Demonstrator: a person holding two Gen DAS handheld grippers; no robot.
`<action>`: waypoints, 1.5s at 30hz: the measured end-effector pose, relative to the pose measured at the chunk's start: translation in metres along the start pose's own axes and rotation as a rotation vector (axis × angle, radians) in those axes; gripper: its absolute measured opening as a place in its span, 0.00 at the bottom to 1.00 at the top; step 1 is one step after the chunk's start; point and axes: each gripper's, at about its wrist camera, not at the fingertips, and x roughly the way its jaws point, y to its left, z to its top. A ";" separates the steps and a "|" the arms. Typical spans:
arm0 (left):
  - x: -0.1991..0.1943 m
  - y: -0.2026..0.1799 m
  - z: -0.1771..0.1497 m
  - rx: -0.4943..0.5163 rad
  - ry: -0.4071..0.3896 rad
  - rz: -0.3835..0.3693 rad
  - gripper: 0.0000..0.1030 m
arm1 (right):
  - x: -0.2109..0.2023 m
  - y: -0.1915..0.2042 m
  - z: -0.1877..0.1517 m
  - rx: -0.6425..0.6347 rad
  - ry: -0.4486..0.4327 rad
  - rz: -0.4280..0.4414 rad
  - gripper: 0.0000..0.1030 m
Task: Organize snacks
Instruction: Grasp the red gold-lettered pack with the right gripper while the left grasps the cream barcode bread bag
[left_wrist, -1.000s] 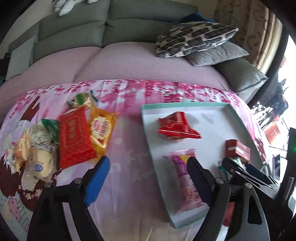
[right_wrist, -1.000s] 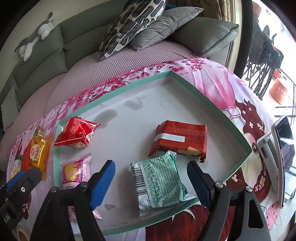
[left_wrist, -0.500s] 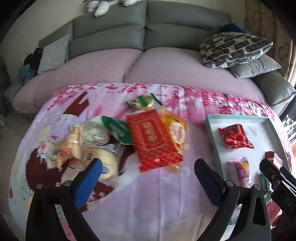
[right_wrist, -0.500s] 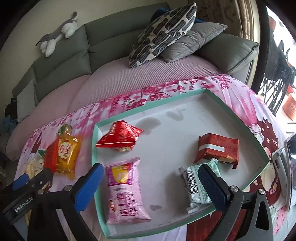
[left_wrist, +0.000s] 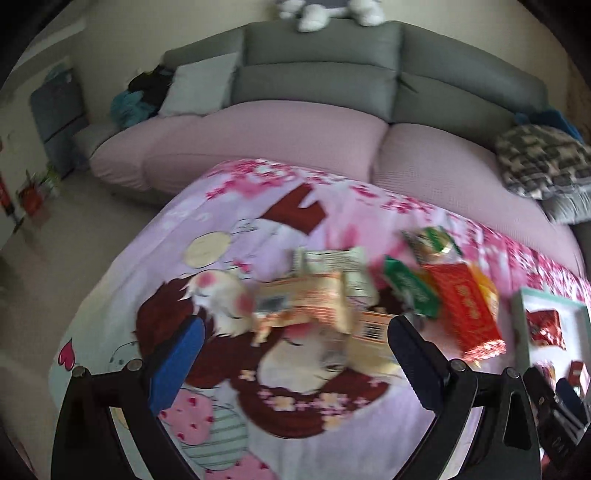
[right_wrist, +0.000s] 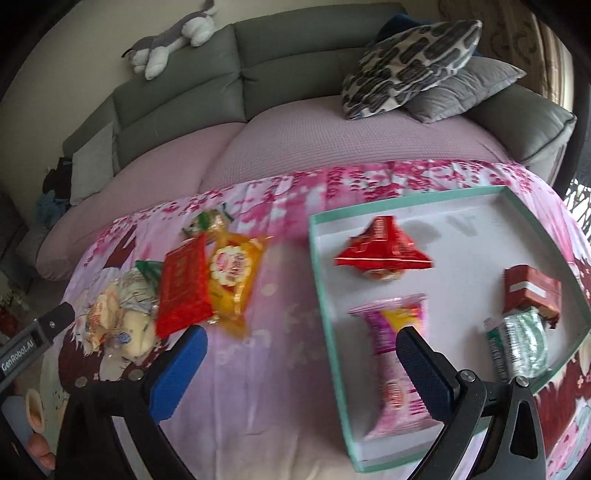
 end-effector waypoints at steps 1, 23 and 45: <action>0.002 0.005 0.000 -0.011 0.005 0.001 0.97 | 0.002 0.007 -0.001 -0.012 0.003 0.009 1.00; 0.098 0.034 0.022 -0.099 0.160 -0.166 0.97 | 0.038 0.106 0.033 -0.292 -0.010 -0.013 0.94; 0.115 0.018 0.014 -0.122 0.218 -0.222 0.74 | 0.072 0.101 0.026 -0.258 0.056 -0.045 0.46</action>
